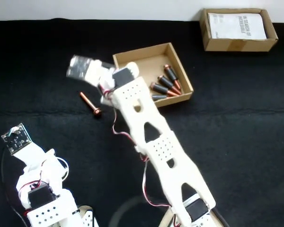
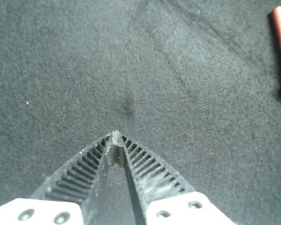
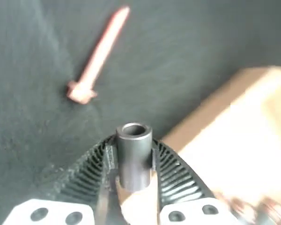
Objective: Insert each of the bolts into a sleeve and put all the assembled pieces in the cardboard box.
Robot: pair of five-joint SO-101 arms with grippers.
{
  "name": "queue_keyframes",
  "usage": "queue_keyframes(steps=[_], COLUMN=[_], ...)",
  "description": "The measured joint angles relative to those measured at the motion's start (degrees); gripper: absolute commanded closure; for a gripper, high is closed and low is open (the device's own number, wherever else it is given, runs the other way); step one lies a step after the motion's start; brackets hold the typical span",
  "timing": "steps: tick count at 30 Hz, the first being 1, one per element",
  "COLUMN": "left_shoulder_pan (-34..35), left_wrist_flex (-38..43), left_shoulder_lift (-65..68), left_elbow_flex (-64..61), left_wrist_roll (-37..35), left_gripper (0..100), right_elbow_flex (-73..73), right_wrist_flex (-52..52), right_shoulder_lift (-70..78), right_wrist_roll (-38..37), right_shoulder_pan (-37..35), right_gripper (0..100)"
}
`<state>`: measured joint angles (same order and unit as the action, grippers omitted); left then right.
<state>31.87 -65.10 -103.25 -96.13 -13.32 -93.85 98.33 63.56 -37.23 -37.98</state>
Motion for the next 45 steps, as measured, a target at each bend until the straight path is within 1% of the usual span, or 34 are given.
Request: queue_keyframes(steps=[4, 9, 12, 15, 18, 23, 27, 31, 34, 37, 45], left_shoulder_pan=[0.00, -0.79, -1.05, -1.05, -1.05, -2.11, -6.59, -12.48, -16.18, -19.08, -23.82], left_wrist_flex=[0.00, -1.76, -3.34, -3.52, -4.48, -8.97, -12.84, -15.56, -15.91, -15.91, -15.91], left_shoulder_lift=[0.00, 0.00, 0.62, 5.63, 16.53, 41.93, 61.45, 77.71, 87.21, 94.86, 109.98], left_elbow_flex=[0.00, 1.85, 7.74, 16.00, 26.46, 47.30, 62.86, 74.73, 80.97, 86.42, 95.56], left_wrist_roll=[0.09, 5.27, 8.62, 10.99, 11.52, 11.52, 13.01, 18.99, 25.67, 35.87, 72.44], left_gripper=[98, 98, 98, 98, 98, 98, 98, 98, 98, 98, 98], right_elbow_flex=[-0.18, -0.18, 1.41, 11.08, 25.93, 51.52, 67.52, 78.77, 84.57, 89.93, 103.74], right_wrist_flex=[2.11, 2.29, 2.29, 2.29, 2.29, 2.29, 2.29, 2.29, 2.29, 2.29, 2.20], right_shoulder_lift=[-11.52, -24.09, -32.70, -44.13, -56.62, -77.01, -89.67, -99.16, -105.41, -111.30, -125.71], right_wrist_roll=[6.95, 14.86, 17.41, 18.90, 19.34, 19.69, 23.30, 26.11, 27.43, 27.78, 27.78], right_shoulder_pan=[0.97, 2.73, 3.34, 3.43, 3.43, 2.99, 5.36, 10.29, 14.77, 19.34, 30.07], right_gripper=[99.1, 99.1, 99.1, 99.1, 99.1, 99.1, 99.1, 99.1, 99.1, 99.1, 99.1])
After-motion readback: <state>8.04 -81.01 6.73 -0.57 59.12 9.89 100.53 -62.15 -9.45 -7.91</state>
